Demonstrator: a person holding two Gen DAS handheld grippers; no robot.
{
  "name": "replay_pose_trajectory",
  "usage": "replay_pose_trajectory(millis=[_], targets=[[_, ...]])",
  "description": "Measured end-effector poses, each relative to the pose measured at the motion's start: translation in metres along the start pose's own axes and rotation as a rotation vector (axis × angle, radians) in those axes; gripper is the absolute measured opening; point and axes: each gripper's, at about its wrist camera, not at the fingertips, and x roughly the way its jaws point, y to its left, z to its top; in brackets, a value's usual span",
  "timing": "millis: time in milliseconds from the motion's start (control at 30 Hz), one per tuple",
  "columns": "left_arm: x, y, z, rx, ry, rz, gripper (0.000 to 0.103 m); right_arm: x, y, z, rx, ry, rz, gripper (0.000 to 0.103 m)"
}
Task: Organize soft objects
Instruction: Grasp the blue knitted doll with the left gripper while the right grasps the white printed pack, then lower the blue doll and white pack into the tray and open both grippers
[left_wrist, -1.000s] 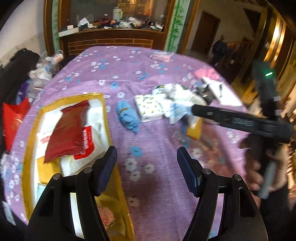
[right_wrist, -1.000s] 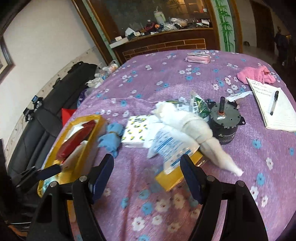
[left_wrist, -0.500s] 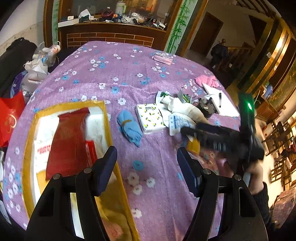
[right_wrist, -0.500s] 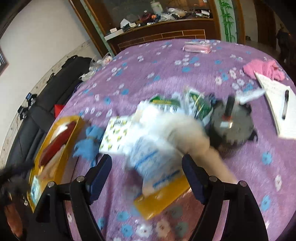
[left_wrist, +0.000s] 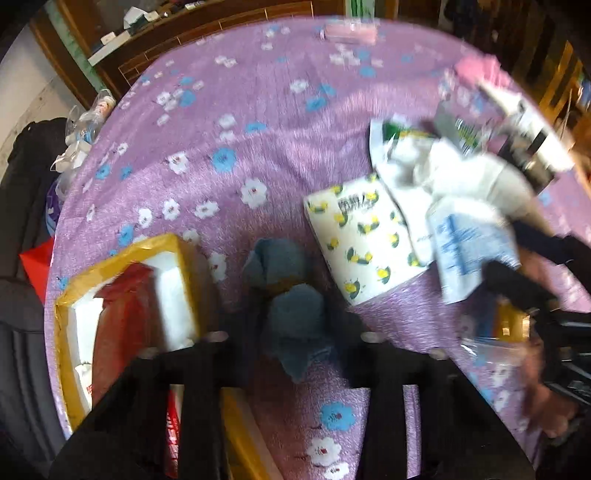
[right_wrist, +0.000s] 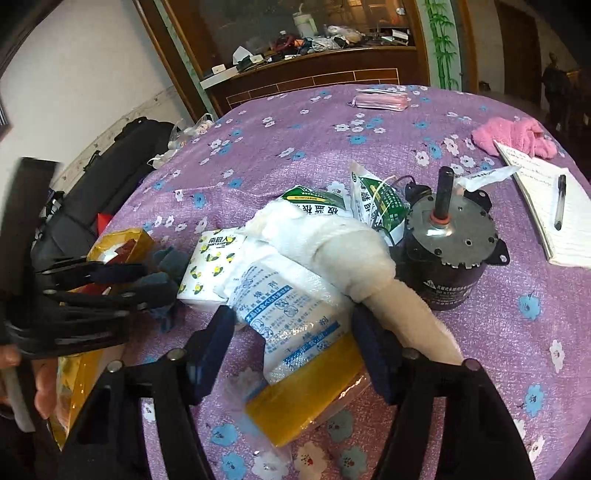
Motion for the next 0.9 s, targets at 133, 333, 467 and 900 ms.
replay_pose_trajectory(millis=[133,333,467,900], targets=[[-0.012,0.002,-0.003,-0.019,-0.042,-0.013,0.023,-0.007,0.001,-0.002,-0.004,-0.02,-0.022,0.053],[-0.07,0.005,-0.04,-0.092,-0.152,-0.152,0.022,-0.026,0.001,-0.006,-0.007,-0.081,0.061,0.052],[-0.113,0.009,-0.091,-0.129,-0.229,-0.275,0.022,-0.046,0.0,-0.024,0.068,-0.08,0.125,0.051],[-0.206,0.052,-0.195,-0.235,-0.454,-0.227,0.022,-0.124,0.084,-0.078,0.083,-0.13,0.17,0.051]])
